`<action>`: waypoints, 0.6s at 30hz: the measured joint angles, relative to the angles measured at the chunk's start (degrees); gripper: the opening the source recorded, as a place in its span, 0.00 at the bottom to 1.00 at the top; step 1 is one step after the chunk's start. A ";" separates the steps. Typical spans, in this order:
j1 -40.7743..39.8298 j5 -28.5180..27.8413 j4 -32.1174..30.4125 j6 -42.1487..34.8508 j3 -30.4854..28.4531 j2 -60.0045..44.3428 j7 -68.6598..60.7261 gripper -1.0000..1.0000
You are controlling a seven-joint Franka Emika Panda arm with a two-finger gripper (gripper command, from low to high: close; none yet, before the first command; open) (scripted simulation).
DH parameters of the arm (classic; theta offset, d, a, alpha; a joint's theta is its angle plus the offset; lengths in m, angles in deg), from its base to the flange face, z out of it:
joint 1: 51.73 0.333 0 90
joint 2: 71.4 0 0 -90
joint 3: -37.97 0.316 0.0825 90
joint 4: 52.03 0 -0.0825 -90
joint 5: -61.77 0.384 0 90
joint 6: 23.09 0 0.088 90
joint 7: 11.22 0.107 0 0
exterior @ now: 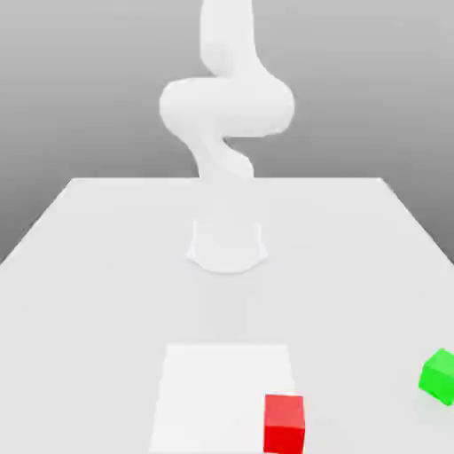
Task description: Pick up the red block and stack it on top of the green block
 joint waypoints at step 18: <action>-1.49 -4.97 -5.65 13.67 6.61 -37.77 11.61 0.50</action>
